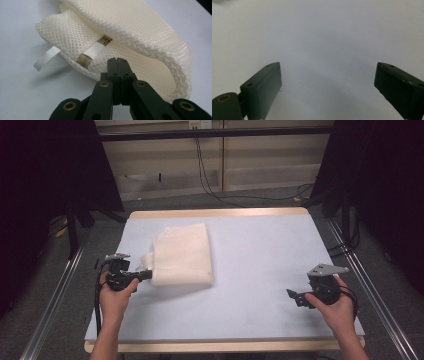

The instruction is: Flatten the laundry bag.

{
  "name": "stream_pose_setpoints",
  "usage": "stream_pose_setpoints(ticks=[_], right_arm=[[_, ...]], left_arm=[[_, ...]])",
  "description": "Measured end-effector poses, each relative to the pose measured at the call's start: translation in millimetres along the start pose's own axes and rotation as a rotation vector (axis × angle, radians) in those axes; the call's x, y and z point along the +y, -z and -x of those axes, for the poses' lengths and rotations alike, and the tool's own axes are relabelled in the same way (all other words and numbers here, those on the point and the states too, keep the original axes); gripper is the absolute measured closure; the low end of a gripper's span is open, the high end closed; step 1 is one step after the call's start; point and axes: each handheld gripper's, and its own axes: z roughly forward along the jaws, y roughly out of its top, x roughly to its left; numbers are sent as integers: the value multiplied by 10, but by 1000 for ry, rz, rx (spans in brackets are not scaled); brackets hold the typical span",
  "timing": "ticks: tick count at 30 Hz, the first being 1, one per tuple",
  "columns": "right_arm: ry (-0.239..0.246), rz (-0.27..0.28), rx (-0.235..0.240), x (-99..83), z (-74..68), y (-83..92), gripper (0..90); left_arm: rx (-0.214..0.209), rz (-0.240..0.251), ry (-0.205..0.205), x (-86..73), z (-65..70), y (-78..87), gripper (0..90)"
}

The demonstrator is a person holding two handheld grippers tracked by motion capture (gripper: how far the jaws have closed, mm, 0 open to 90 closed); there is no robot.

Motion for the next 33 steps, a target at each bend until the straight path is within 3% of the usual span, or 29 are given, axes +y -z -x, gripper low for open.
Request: stream_pose_setpoints(ticks=[9,15,25,33], right_arm=[[4,-13,7,-12,-11,-25,72],[9,-23,17,-16,-20,-28,74],[5,-21,21,-18,-19,-35,76],[10,-25,33,-21,-33,-41,76]], left_arm=[[-4,20,-29,283,118,98,900],[10,-1,-45,382,156,72,900],[-16,10,-37,521,234,48,900],[-23,14,-65,652,343,28,900]])
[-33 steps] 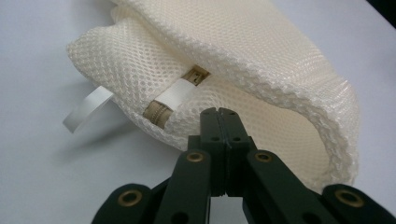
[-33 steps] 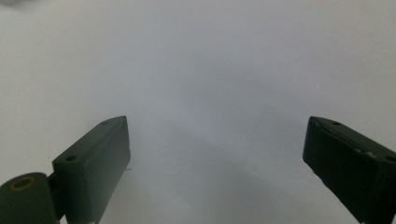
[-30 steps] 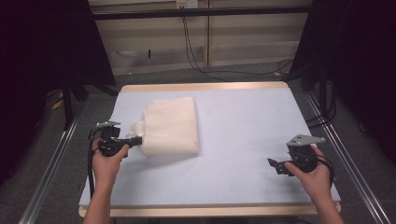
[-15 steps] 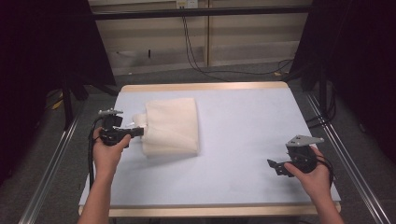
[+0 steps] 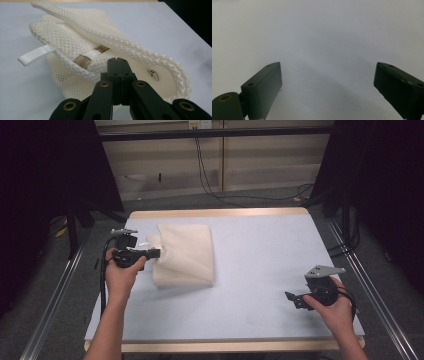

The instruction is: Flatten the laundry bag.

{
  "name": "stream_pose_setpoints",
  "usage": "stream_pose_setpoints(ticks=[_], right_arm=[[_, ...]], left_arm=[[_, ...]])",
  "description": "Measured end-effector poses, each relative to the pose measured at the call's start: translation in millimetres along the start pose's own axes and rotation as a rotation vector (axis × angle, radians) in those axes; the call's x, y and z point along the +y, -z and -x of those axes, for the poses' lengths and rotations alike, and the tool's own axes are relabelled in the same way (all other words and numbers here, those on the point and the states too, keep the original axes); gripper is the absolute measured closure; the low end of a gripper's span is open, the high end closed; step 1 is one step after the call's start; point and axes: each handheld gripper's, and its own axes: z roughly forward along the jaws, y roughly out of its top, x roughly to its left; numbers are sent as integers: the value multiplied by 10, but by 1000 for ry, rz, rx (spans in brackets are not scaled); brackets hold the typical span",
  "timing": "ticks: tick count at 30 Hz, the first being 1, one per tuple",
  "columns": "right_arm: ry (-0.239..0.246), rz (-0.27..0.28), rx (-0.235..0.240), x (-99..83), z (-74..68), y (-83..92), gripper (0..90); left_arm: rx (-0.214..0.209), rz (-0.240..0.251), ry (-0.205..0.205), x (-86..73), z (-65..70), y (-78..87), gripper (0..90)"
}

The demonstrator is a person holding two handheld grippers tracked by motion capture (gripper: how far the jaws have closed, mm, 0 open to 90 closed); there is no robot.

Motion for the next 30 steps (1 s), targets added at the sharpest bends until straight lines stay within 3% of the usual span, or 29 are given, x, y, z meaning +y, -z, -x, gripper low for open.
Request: stream_pose_setpoints(ticks=[9,19,30], right_arm=[[-2,-1,3,-15,-7,-4,76],[-9,-7,-5,-54,1,18,76],[-10,-16,-6,-84,2,22,76]], left_arm=[[-34,20,-12,119,136,-70,900],[-59,20,-55,233,294,-153,898],[-80,15,-70,253,410,-291,895]])
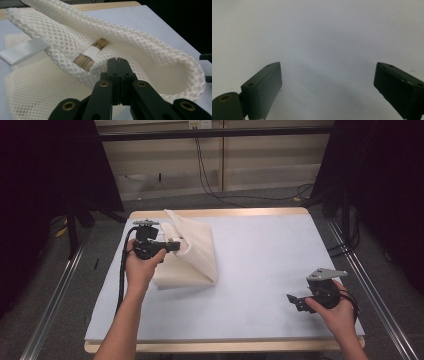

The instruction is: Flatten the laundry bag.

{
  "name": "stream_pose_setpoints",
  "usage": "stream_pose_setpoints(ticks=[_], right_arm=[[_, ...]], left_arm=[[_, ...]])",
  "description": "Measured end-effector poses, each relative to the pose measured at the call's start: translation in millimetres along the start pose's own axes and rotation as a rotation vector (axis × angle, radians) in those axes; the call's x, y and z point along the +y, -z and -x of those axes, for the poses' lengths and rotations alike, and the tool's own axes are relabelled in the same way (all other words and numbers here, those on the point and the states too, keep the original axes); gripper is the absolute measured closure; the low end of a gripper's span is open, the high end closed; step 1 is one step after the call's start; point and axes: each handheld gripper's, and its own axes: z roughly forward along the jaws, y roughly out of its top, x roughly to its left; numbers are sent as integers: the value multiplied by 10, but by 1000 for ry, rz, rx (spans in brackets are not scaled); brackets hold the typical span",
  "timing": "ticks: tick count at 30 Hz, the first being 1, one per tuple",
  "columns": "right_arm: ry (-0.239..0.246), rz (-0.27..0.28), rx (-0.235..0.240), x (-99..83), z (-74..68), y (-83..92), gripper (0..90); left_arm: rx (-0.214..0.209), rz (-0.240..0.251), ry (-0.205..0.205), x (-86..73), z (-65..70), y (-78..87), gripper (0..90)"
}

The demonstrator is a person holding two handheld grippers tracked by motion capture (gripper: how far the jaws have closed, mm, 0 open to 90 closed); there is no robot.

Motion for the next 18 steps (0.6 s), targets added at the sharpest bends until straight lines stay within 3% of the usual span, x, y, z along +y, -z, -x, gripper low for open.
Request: stream_pose_setpoints(ticks=[18], right_arm=[[11,-6,3,-6,-8,-12,77]], left_arm=[[-36,1,-22,19,206,-255,883]])
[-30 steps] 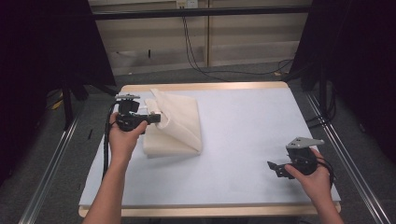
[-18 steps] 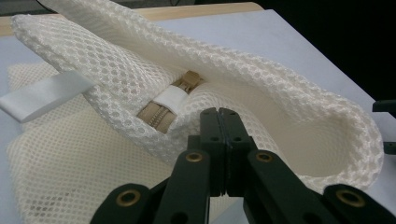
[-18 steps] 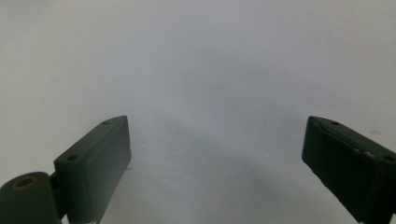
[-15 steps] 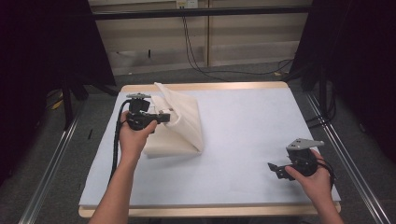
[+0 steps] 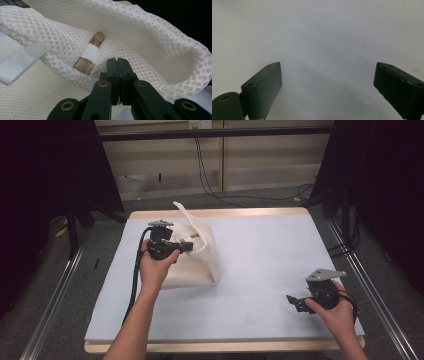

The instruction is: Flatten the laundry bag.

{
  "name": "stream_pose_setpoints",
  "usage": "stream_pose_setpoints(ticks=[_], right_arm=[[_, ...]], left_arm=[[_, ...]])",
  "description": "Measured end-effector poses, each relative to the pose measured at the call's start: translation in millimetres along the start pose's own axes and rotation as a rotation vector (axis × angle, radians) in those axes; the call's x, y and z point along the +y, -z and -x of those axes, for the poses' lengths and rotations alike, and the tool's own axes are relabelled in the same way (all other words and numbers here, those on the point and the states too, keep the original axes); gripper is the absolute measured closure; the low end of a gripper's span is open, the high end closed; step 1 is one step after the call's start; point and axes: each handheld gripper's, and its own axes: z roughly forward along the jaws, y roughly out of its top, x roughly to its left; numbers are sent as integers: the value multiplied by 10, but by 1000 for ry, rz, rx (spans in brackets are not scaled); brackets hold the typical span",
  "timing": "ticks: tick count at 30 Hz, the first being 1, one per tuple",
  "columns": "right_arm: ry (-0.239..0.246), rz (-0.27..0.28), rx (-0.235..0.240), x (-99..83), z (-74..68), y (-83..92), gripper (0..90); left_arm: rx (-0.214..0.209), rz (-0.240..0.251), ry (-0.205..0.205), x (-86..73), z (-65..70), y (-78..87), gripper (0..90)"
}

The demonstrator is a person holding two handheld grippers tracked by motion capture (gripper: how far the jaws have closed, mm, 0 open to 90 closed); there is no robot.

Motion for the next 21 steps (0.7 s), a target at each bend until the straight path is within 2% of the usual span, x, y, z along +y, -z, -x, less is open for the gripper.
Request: stream_pose_setpoints(ticks=[3,11,21], right_arm=[[10,-1,1,-11,7,-7,77],[1,-7,1,-29,23,-6,78],[4,-13,3,-41,27,-13,77]], left_arm=[[-7,-7,6,-9,19,-45,880],[-8,-28,-13,-14,79,-153,855],[-14,-24,-21,6,168,-271,838]])
